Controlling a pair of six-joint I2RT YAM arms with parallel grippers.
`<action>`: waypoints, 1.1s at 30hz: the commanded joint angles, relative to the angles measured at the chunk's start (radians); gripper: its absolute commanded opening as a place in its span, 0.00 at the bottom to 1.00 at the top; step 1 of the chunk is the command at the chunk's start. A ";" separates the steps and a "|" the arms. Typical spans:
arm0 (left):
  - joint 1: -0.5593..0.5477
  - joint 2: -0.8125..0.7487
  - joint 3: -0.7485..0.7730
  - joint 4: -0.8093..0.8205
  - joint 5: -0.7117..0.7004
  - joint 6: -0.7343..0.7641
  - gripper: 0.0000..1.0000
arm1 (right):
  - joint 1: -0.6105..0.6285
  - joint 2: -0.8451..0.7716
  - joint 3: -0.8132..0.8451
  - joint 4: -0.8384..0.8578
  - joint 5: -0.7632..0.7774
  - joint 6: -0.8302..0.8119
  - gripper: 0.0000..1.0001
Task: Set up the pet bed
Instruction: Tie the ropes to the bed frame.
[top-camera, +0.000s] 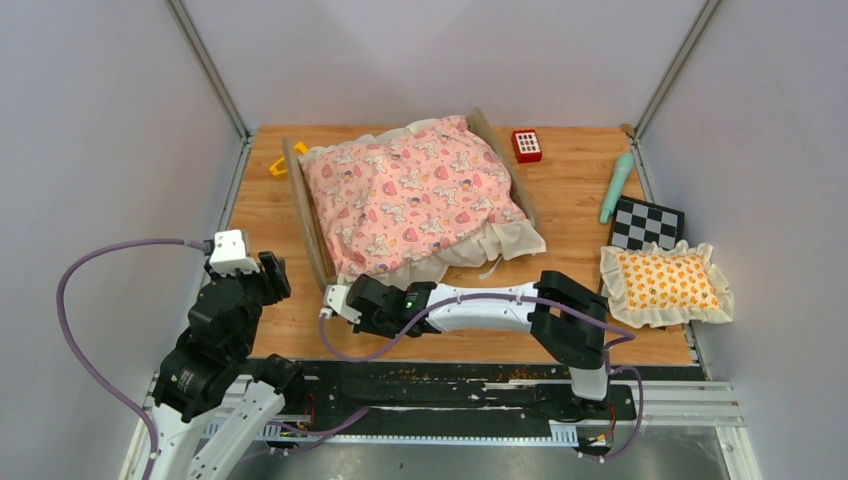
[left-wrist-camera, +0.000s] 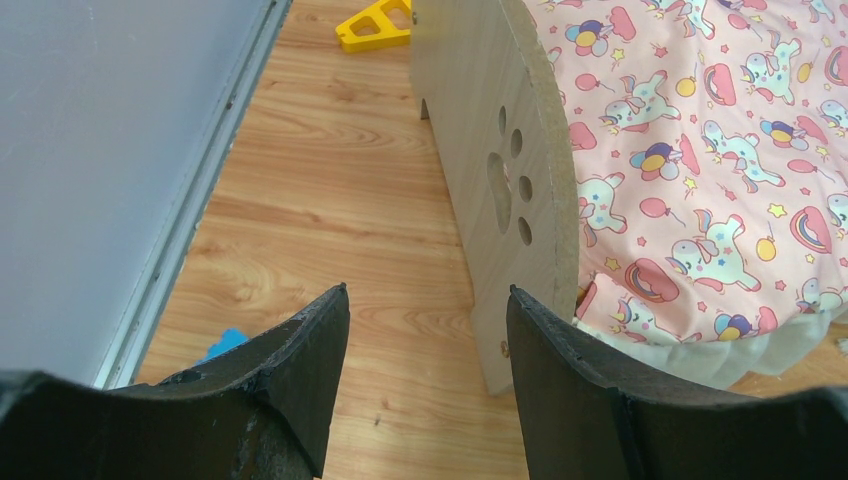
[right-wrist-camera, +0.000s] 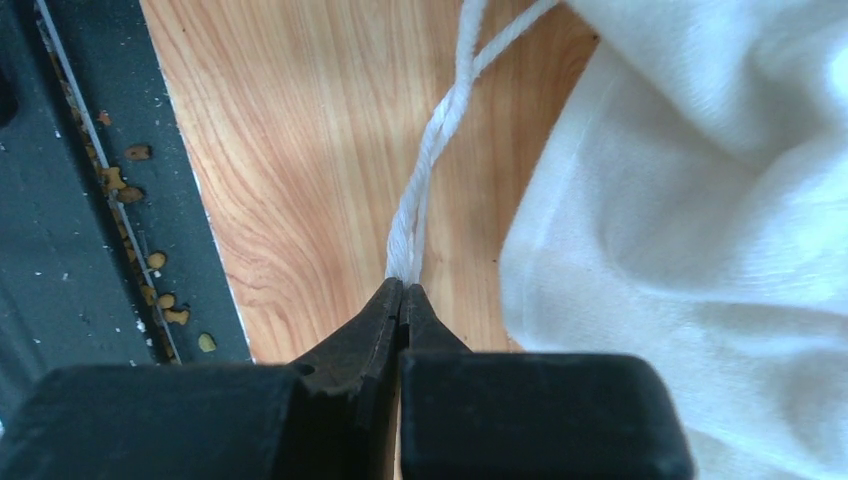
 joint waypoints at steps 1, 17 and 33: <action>-0.002 -0.003 0.002 0.032 0.002 0.002 0.67 | -0.011 0.017 0.049 0.008 0.041 -0.107 0.00; -0.002 0.001 0.007 0.030 -0.003 0.004 0.67 | -0.033 0.057 -0.082 0.288 0.191 -0.323 0.03; -0.002 0.001 0.006 0.027 0.003 -0.002 0.67 | -0.038 0.002 -0.209 0.397 0.126 -0.296 0.33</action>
